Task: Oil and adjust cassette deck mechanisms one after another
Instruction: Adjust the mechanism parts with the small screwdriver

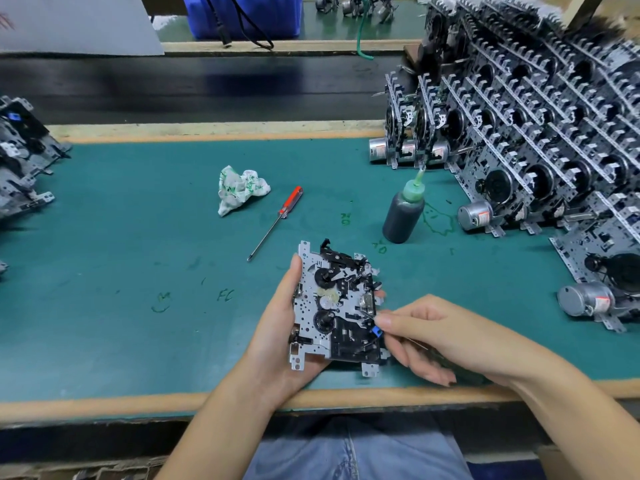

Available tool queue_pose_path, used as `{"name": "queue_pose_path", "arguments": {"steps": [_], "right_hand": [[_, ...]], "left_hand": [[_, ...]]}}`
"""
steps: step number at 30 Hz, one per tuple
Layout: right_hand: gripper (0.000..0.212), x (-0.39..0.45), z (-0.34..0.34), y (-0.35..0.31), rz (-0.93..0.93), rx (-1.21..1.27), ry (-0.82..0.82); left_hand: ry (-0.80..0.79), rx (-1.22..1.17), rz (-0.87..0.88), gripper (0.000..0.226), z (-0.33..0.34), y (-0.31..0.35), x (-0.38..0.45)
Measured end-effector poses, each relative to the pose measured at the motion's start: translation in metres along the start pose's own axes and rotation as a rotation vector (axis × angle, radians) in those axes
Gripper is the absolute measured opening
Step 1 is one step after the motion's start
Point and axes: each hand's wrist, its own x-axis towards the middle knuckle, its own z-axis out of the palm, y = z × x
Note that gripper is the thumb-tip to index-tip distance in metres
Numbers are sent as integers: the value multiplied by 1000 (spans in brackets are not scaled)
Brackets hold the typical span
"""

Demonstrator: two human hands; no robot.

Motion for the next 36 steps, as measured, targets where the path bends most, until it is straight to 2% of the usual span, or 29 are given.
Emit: {"name": "queue_pose_path", "arguments": {"steps": [9,16,23,29,36], "right_hand": [[40,-2,-1,0,-33,-105,41],[39,-2,2,1,-2,-26,30],[51,0,3,-2,11,-83,52],[59,1,-1,-4,74,-123,0],[56,4,-4,-2,89,-104,-33]], "left_hand": [[9,-2,9,66,1,0,-1],[11,-8,8,68,2,0,-1],[34,33,9,70,2,0,-1],[37,35,22,66,2,-1,0],[40,35,43,64,3,-2,1]]}}
